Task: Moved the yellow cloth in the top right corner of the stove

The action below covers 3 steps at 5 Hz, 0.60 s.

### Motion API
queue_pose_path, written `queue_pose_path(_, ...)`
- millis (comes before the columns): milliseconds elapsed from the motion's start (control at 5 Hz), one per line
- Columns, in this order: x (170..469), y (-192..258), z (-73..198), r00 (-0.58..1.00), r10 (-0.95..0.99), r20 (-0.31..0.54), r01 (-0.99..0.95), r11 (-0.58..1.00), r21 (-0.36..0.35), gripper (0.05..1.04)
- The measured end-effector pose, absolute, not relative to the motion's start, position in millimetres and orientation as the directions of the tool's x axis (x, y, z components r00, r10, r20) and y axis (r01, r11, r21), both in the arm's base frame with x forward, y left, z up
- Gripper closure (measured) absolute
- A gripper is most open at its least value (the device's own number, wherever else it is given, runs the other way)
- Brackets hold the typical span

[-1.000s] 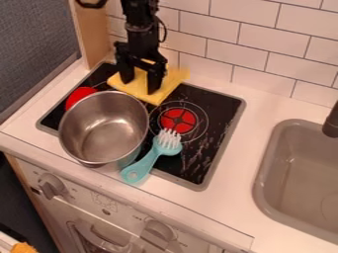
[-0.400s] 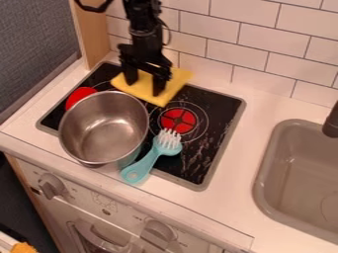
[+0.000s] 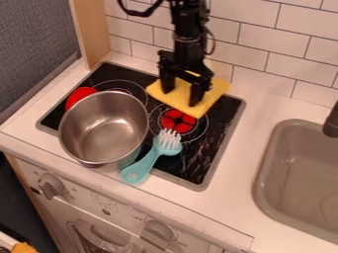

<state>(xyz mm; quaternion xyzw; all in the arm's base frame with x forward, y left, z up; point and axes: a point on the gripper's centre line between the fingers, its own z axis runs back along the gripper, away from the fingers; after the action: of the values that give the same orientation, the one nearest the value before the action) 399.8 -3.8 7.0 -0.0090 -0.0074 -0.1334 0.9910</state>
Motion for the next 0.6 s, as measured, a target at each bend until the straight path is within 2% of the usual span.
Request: queue_pose_path(600,397.8,-51.0,8.1,0.944,-0.33,0.012,0.331,0.944,-0.018,0.084)
